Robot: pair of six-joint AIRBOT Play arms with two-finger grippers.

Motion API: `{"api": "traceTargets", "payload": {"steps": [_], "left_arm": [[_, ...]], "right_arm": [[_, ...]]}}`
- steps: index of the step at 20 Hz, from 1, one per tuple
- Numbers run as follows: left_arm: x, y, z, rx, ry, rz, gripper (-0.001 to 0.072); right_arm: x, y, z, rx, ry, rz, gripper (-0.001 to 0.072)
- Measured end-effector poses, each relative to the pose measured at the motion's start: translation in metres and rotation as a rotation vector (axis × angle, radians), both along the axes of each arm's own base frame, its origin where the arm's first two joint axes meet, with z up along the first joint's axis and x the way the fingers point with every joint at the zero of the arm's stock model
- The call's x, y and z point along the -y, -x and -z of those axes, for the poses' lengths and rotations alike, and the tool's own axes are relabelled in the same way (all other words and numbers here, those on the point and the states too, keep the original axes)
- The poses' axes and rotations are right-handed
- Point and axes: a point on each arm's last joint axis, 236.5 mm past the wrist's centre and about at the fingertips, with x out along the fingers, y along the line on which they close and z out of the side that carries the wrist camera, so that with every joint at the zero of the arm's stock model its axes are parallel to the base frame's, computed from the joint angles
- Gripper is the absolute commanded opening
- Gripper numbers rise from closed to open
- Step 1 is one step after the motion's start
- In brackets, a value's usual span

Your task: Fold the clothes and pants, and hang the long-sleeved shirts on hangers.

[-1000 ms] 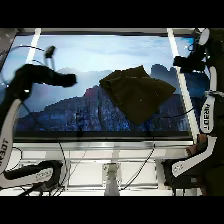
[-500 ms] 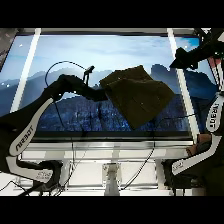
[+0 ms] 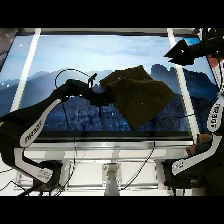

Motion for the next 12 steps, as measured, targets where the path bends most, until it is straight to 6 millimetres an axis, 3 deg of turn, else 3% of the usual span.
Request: {"api": "traceTargets", "payload": {"steps": [8,12], "left_arm": [[0.012,-0.017,0.017,-0.05,-0.03,-0.165,0.0481],[0.02,-0.014,0.034,-0.123,-0.047,-0.221,0.048]], "right_arm": [[-0.012,-0.007,-0.016,0.044,-0.077,-0.001,0.0452],[-0.017,-0.009,-0.023,0.063,-0.111,-0.001,0.0452]]}}
